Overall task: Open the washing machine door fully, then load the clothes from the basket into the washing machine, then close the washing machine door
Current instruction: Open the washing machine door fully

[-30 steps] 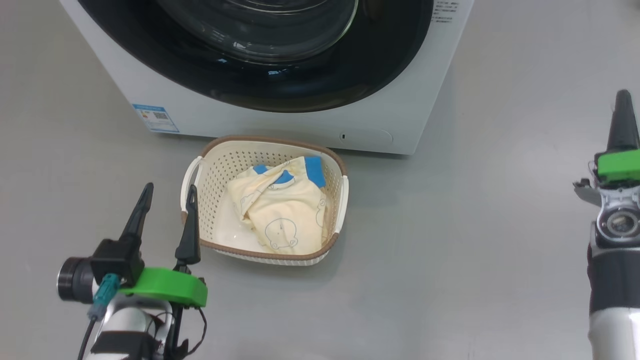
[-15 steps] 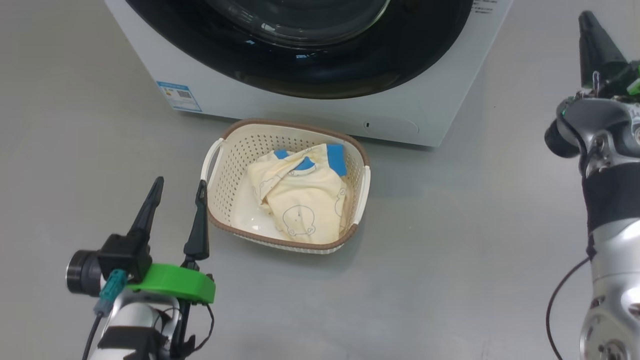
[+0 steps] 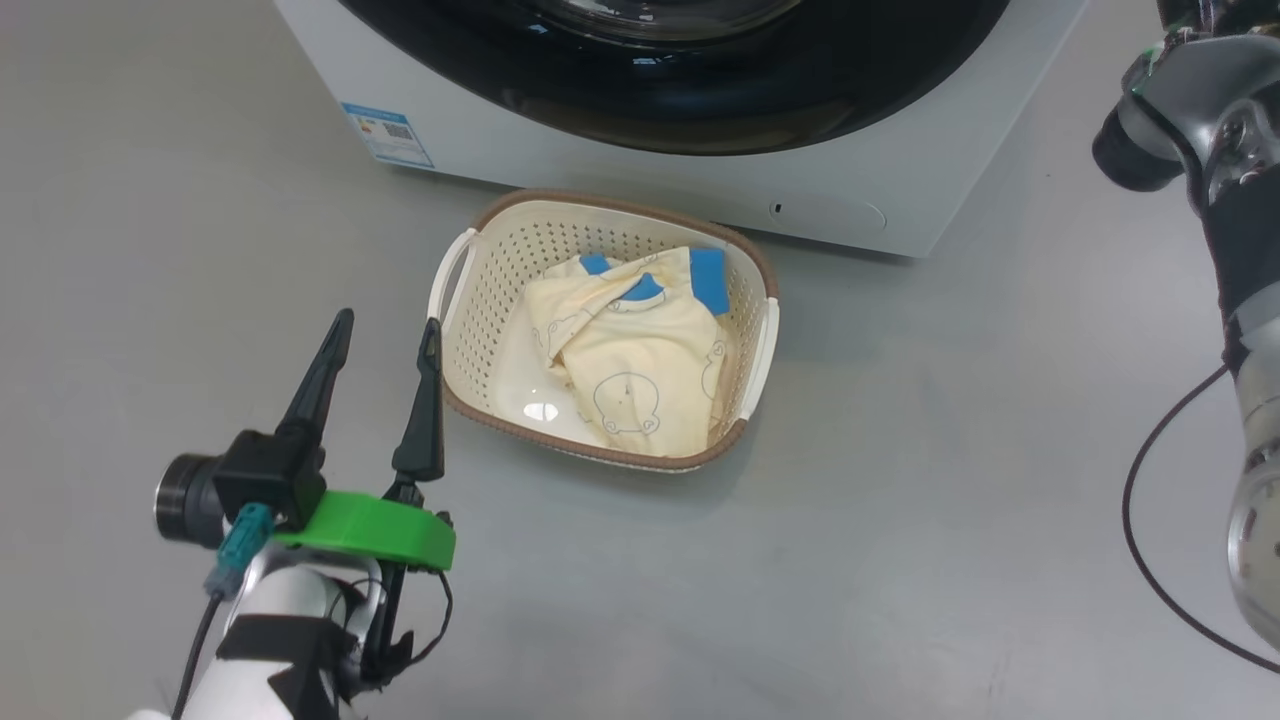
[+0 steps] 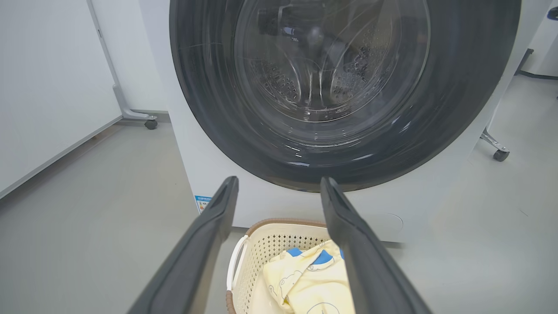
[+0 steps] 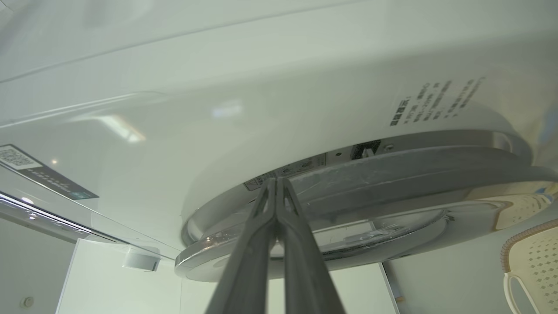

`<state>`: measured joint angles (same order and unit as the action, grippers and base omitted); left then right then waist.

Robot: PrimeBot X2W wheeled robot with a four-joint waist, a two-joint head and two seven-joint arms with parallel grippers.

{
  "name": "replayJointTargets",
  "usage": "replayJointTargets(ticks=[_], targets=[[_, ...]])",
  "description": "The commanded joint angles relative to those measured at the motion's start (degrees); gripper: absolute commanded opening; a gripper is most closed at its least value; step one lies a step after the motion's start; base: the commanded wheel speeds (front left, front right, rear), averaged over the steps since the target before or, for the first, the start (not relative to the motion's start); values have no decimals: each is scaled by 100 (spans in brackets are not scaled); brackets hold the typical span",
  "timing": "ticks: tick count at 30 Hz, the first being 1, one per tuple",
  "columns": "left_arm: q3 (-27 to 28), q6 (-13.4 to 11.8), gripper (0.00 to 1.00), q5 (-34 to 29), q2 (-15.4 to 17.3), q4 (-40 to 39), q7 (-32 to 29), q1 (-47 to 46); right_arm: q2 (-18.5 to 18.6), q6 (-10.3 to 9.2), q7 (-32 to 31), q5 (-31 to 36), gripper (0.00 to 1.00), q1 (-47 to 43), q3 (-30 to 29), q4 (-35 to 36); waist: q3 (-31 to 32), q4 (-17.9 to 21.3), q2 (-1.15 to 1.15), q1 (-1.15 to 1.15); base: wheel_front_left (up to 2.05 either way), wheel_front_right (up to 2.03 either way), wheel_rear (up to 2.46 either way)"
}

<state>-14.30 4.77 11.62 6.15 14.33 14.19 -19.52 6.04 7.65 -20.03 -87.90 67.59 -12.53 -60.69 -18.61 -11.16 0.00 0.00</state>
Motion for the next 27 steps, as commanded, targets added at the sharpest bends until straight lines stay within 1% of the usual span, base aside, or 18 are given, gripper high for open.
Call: replayJointTargets(ticks=[1,5,13,21,27], targets=[[187,23,100,-47,85,-164,81,-221,-15,-16,-55,68,0,383,107,72,-68,-53,0,0,0,0,0],[177,62,100,-68,36,-161,81,-319,85,-16,-127,304,0,811,320,-359,-204,-144,0,0,0,0,0],[190,124,100,-109,-53,-174,81,-460,161,-16,-259,708,0,1508,685,-940,-449,-291,0,0,0,0,0],[220,161,100,-146,-124,-172,81,-511,174,-16,-332,941,0,1789,883,-1163,-552,-378,0,0,0,0,0],[273,188,100,-165,-163,-158,81,-541,155,-16,-545,1093,0,1852,1035,-1256,-599,-407,0,0,0,0,0]])
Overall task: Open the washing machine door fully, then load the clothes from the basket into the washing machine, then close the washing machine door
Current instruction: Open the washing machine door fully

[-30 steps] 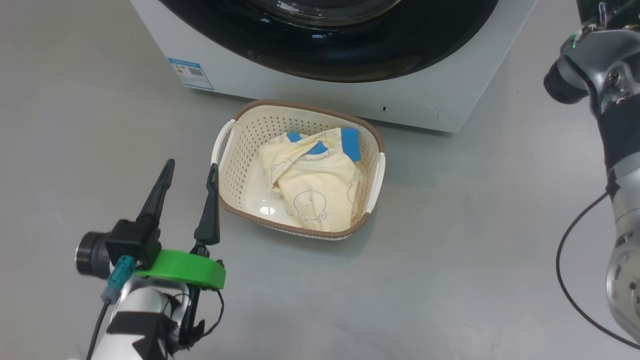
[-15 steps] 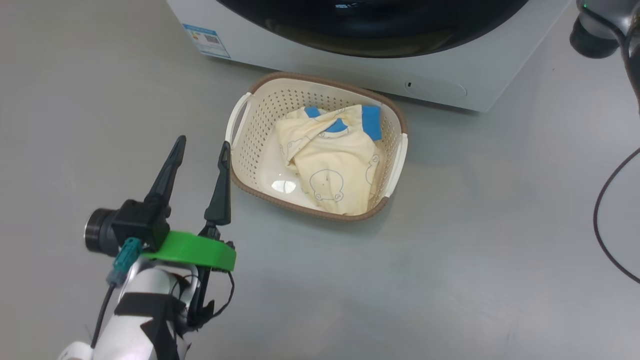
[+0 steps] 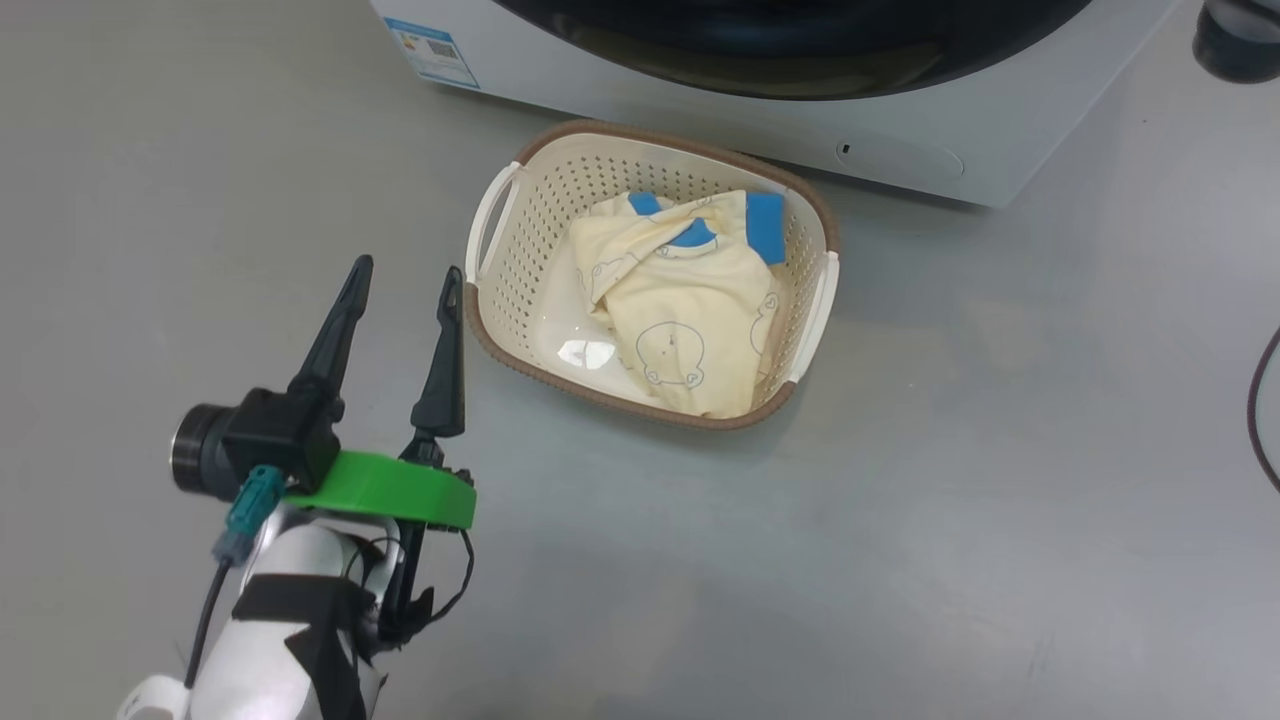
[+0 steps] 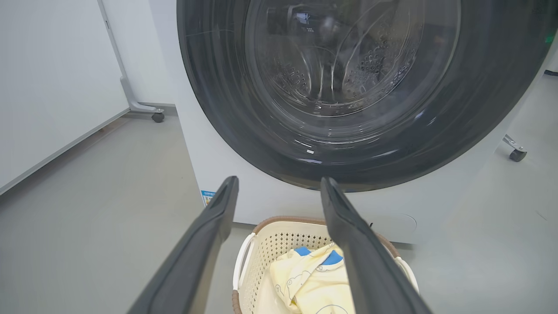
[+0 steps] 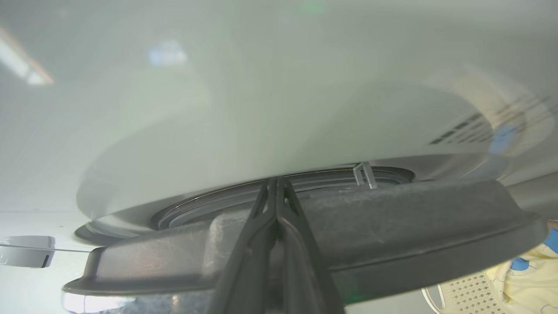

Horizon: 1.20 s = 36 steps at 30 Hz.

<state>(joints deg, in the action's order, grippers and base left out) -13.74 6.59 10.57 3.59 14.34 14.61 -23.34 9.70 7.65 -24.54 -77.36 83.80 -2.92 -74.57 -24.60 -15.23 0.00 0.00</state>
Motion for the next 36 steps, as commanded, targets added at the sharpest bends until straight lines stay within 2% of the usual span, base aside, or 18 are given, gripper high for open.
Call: replayJointTargets(ticks=[1,11,18,27,36], targets=[[228,9,100,-64,86,-156,39,-161,-222,-16,-141,41,0,233,80,125,-2,1,0,0,0,0,0],[302,38,100,-87,30,-137,39,-171,-277,-16,-499,104,0,126,191,119,-12,35,0,0,0,0,0],[361,54,100,-125,18,-123,39,-182,-341,-16,-873,118,0,-128,306,389,-8,106,0,0,0,0,0],[411,67,100,-203,9,-106,39,-133,-440,-16,-1347,51,0,-641,427,966,83,234,0,0,0,0,0],[462,73,100,-264,-1,-62,39,-47,-571,-16,-1959,-113,0,-1410,598,1912,244,362,0,0,0,0,0]])
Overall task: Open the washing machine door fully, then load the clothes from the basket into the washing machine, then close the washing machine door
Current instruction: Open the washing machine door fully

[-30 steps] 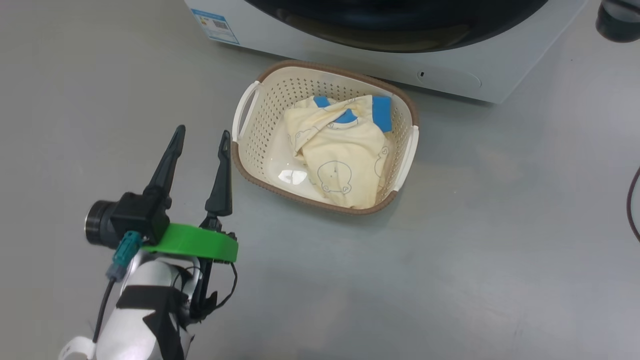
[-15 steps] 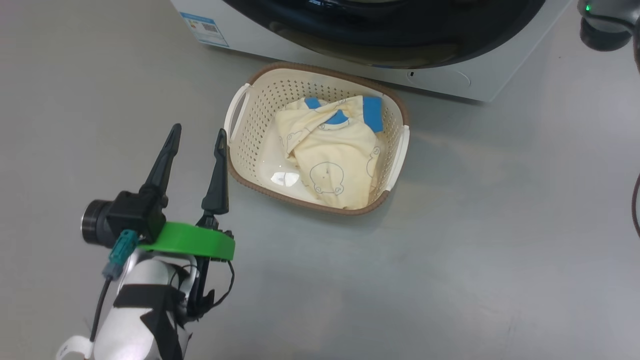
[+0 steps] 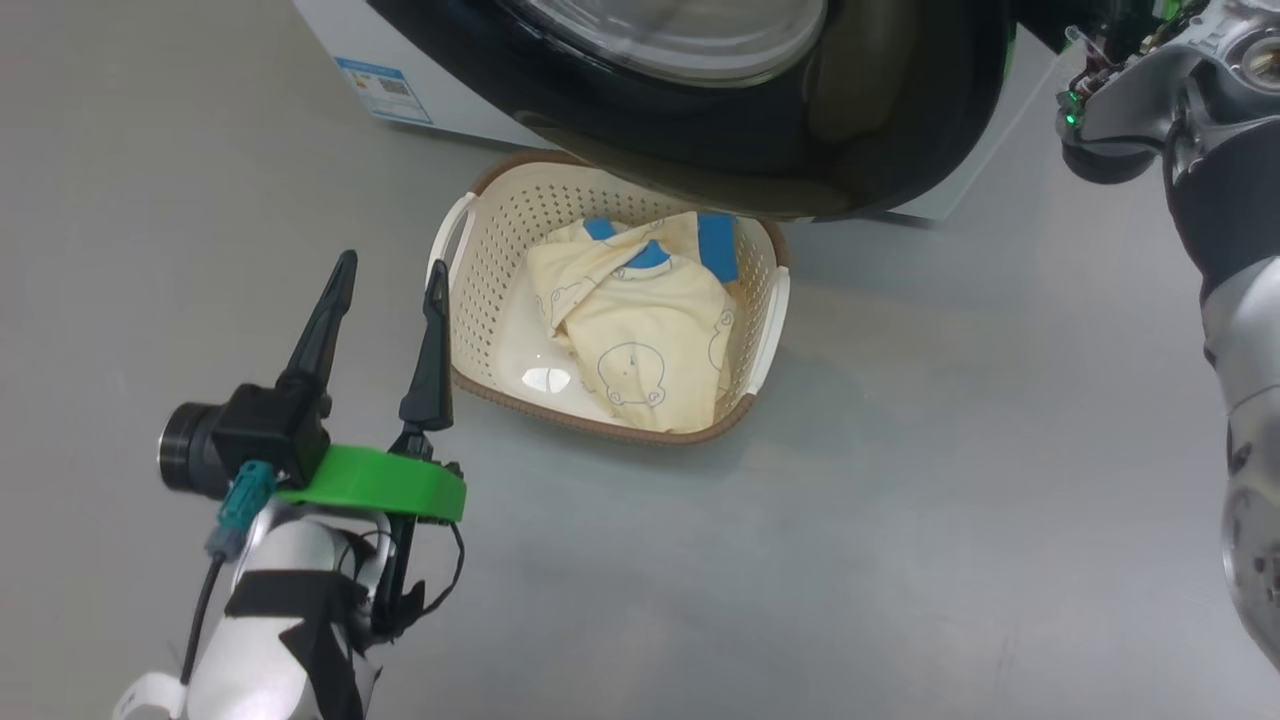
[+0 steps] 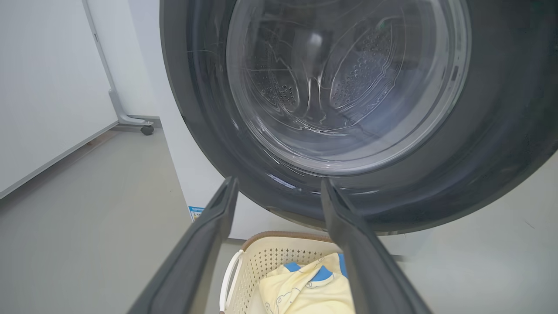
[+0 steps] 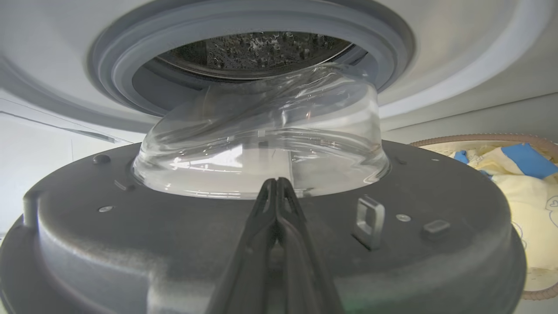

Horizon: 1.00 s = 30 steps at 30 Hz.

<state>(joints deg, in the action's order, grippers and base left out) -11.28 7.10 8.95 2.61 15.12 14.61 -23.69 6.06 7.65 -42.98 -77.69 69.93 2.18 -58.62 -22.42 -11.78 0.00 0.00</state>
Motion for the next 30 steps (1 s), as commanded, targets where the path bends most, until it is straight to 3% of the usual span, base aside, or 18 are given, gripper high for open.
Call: replayJointTargets(ticks=[1,17,30], targets=[[216,22,100,-101,97,-140,39,-12,-207,-16,-115,-80,0,-23,88,317,26,16,0,0,0,0,0],[219,29,100,-188,93,-19,39,207,-315,-16,-914,-666,0,-1541,764,2111,403,109,0,0,0,0,0],[180,30,100,-229,86,152,39,296,-317,-16,-657,-1496,0,-2407,1953,2934,721,121,0,0,0,0,0]])
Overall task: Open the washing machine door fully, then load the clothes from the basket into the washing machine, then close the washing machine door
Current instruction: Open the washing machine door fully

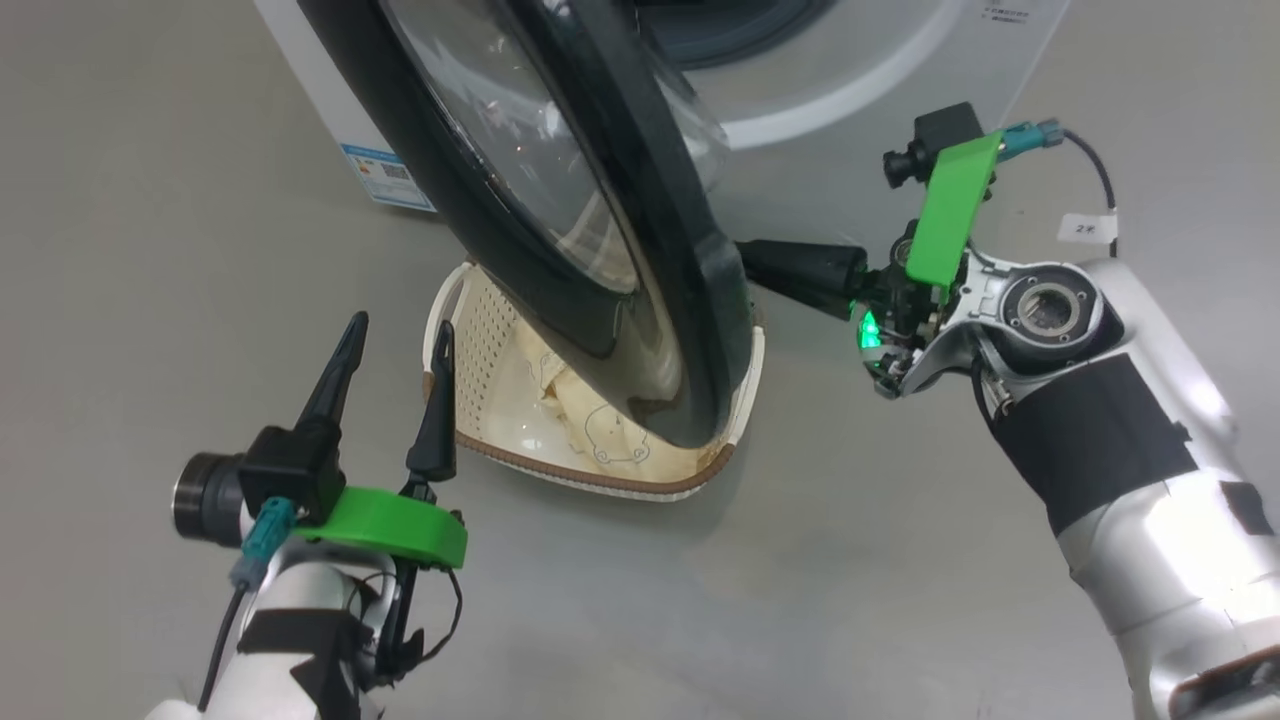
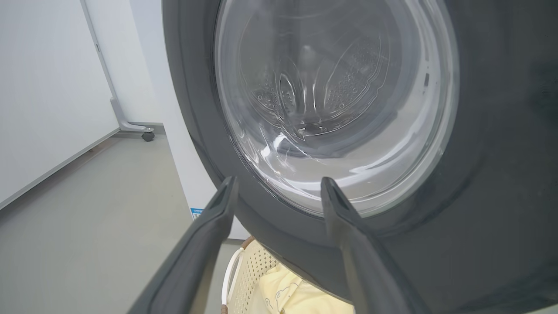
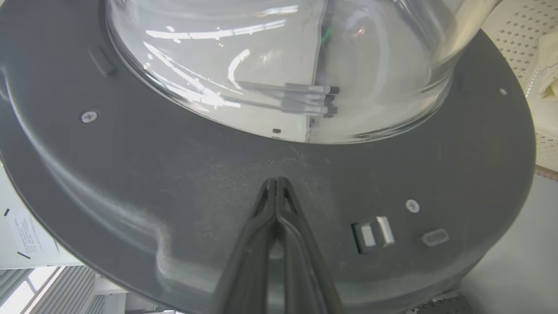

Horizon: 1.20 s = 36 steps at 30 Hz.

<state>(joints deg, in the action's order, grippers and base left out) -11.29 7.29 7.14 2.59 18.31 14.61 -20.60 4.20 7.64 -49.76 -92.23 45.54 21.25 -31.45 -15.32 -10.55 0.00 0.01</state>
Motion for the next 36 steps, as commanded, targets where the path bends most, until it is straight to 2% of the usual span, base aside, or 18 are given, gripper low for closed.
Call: replayJointTargets(ticks=[1,15,24,30,36], targets=[[169,11,100,-50,87,-160,39,-15,-132,-15,69,-104,0,-6,133,246,24,1,0,-1,0,0,0],[98,12,100,-90,94,-76,39,89,-132,-15,691,-1059,0,-219,1498,552,240,16,0,-1,0,0,0],[95,6,100,-103,105,-41,39,146,-132,-15,983,-1499,0,-215,2048,566,346,42,0,-1,0,0,0],[99,3,100,-106,113,-25,39,153,-132,-15,1273,-1732,0,-184,2251,552,401,56,0,-1,0,0,0],[118,-12,100,-99,125,-14,39,183,-116,-15,1921,-1751,0,-178,2043,557,446,88,0,-1,0,0,0]])
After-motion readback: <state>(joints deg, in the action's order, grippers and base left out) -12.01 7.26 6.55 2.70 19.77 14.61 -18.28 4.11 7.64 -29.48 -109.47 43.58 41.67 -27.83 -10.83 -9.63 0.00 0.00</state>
